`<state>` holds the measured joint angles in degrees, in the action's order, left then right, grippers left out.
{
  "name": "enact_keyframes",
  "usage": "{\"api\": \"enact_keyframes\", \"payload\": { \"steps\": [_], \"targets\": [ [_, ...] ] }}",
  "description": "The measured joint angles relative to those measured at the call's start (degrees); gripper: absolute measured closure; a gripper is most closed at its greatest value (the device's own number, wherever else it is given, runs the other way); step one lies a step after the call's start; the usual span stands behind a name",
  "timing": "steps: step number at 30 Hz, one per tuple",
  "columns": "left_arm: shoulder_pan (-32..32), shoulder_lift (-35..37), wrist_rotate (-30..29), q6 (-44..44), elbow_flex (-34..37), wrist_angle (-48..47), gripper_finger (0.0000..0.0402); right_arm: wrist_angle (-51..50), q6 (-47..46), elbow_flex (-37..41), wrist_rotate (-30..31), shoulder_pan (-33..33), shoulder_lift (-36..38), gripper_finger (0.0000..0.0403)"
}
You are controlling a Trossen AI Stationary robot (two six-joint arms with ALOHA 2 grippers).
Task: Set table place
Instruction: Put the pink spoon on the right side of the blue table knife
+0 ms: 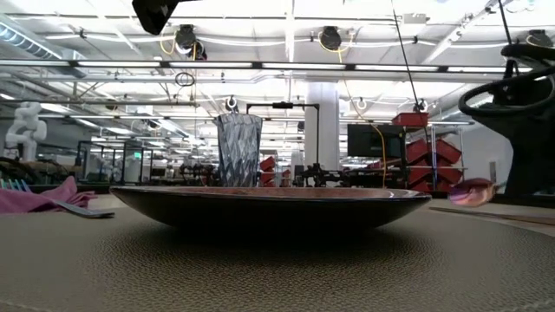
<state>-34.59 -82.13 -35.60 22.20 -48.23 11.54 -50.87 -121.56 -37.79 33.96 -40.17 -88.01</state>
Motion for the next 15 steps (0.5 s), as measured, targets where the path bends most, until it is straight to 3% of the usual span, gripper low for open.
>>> {"api": "enact_keyframes", "payload": {
  "steps": [6,15],
  "targets": [
    [1.0,0.0,-0.2,0.0,0.0,-0.1,0.0294,7.2,0.4,3.1,-1.6,0.3,0.0,0.0403],
    [1.2,0.0,-0.3,0.0,0.0,0.0,0.0294,8.2,1.2,3.7,-2.5,-0.8,0.1,0.0400]
  ]
}}
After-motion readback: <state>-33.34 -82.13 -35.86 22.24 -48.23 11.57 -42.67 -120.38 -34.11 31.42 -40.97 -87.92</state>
